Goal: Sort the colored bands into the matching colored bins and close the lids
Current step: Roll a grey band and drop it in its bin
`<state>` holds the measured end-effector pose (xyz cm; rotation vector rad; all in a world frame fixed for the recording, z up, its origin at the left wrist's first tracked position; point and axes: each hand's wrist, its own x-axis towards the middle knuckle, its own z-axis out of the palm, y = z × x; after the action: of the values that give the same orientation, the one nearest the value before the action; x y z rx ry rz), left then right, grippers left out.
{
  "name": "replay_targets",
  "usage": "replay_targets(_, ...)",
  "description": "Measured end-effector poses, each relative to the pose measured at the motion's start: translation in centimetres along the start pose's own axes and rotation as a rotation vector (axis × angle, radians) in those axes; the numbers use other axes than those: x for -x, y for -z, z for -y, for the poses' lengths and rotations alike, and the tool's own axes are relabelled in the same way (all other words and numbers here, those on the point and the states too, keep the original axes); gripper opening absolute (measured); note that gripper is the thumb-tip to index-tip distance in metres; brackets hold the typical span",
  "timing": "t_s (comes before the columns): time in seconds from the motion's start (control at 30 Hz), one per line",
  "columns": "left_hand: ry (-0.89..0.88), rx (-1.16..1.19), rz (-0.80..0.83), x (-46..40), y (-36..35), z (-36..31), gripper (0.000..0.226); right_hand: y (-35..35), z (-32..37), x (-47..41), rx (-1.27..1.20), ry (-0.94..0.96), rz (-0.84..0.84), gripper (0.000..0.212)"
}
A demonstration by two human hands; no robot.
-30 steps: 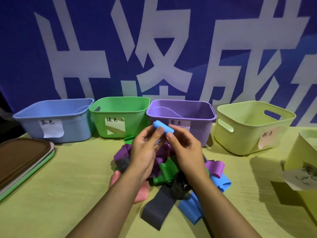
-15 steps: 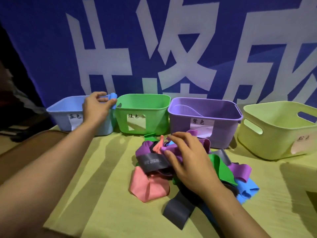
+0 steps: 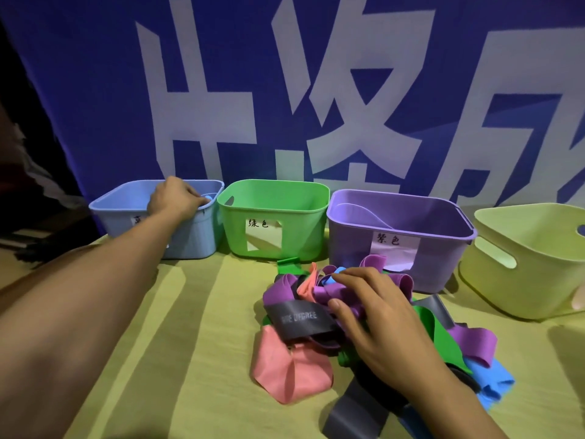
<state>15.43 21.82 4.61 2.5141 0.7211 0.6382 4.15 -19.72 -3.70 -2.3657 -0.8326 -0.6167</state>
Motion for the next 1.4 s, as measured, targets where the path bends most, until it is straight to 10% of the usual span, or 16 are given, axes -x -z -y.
replay_targets(0.4, -0.222, 0.316, -0.150, 6.1, 0.7, -3.5, 0.025, -0.1, -0.2, -0.1, -0.003, -0.017, 0.041, 0.040)
replay_targets(0.63, -0.537, 0.356, 0.563, 18.8, -1.5, -7.4, 0.007, 0.1, -1.3, -0.1, 0.022, -0.019, 0.094, 0.030)
replay_targets(0.77, -0.623, 0.212, 0.664, 22.6, -3.0, -6.9, 0.043, 0.7, -1.1, -0.2, 0.117, 0.024, 0.219, 0.050)
replay_targets(0.97, -0.708, 0.004, 0.578, 23.4, -3.3, -6.2, 0.041, 1.0, 0.6, -0.6, 0.248, 0.057, 0.398, 0.051)
replay_targets(1.4, -0.476, 0.750, 0.495, 24.1, 0.0, -8.0, 0.037, 3.4, 2.7, -1.2, -0.299, -0.284, 0.297, 0.066)
